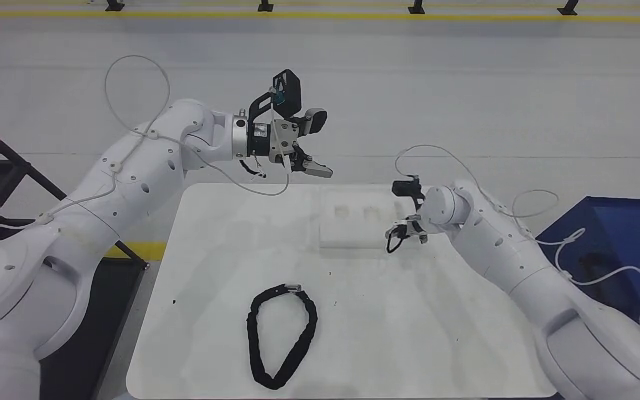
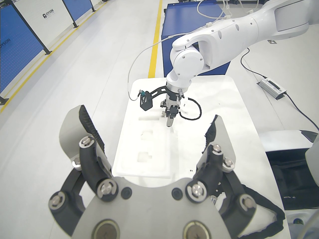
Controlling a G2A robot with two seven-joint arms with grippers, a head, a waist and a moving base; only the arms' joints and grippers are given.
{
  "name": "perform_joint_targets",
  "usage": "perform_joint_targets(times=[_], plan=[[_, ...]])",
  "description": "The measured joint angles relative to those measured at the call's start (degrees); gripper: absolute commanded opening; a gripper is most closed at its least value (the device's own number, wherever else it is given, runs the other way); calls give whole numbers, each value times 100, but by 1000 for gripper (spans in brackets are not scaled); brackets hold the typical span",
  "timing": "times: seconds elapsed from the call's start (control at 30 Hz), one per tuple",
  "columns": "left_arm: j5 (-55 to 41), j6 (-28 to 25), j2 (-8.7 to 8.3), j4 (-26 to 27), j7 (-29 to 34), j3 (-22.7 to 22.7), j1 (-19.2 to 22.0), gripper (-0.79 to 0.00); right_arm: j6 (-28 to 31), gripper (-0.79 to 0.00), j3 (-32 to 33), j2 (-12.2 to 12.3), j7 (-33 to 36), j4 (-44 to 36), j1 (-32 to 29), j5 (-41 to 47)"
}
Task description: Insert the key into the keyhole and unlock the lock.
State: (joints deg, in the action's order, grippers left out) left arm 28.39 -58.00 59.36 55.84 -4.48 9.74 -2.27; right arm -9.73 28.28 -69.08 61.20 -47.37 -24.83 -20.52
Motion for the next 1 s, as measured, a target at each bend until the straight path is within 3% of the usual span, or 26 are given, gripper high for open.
perform_joint_targets(times=[0.1, 0.5, 0.9, 1.0], plan=[[0, 0, 0, 0, 0, 0, 0, 0, -22, -394, 43, -7, -10, 14, -23, -28], [0, 0, 0, 0, 0, 0, 0, 0, -142, -536, 108, -181, -186, 377, -16, -124], [0, 0, 0, 0, 0, 0, 0, 0, -134, -659, 50, -503, -246, 1038, 82, -98], [0, 0, 0, 0, 0, 0, 0, 0, -134, -720, 35, -591, -272, 1227, 114, -94]])
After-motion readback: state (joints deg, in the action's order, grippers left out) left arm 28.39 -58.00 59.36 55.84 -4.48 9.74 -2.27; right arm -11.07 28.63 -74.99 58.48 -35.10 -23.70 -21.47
